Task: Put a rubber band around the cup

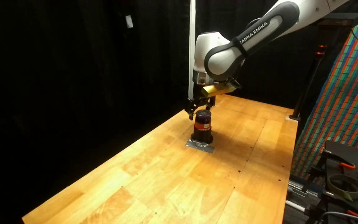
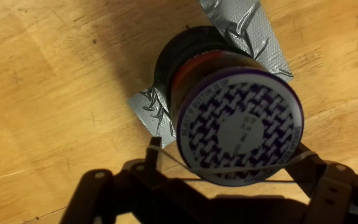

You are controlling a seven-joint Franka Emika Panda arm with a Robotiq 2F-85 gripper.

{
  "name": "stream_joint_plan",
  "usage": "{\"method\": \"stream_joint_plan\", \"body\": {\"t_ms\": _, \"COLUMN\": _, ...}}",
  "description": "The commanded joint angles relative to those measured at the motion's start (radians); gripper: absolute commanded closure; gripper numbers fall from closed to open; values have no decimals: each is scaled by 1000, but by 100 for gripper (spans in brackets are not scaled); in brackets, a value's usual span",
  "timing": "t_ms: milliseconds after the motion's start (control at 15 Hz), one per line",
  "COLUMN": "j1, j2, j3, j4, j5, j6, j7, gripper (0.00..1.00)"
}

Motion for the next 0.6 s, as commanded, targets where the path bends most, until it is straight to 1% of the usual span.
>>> {"method": "stream_joint_plan", "body": {"t_ms": 0, "j1": 13, "j2": 13, "j3": -9, "j4": 38, "j5": 36, "j6": -83, "j7": -8, "gripper": 0}}
{"method": "stream_joint_plan", "body": {"t_ms": 133, "j1": 10, "j2": -1, "j3": -3, "j4": 40, "j5": 46, "j6": -168, "j7": -11, "gripper": 0}}
{"method": "stream_joint_plan", "body": {"t_ms": 267, "j1": 2, "j2": -16, "j3": 7, "j4": 51, "j5": 66, "j6": -284, "j7": -24, "gripper": 0}}
{"method": "stream_joint_plan", "body": {"t_ms": 400, "j1": -3, "j2": -30, "j3": 13, "j4": 55, "j5": 84, "j6": -351, "j7": -39, "gripper": 0}}
{"method": "stream_joint_plan", "body": {"t_ms": 533, "j1": -4, "j2": -36, "j3": 15, "j4": 56, "j5": 95, "j6": -393, "j7": -46, "gripper": 0}}
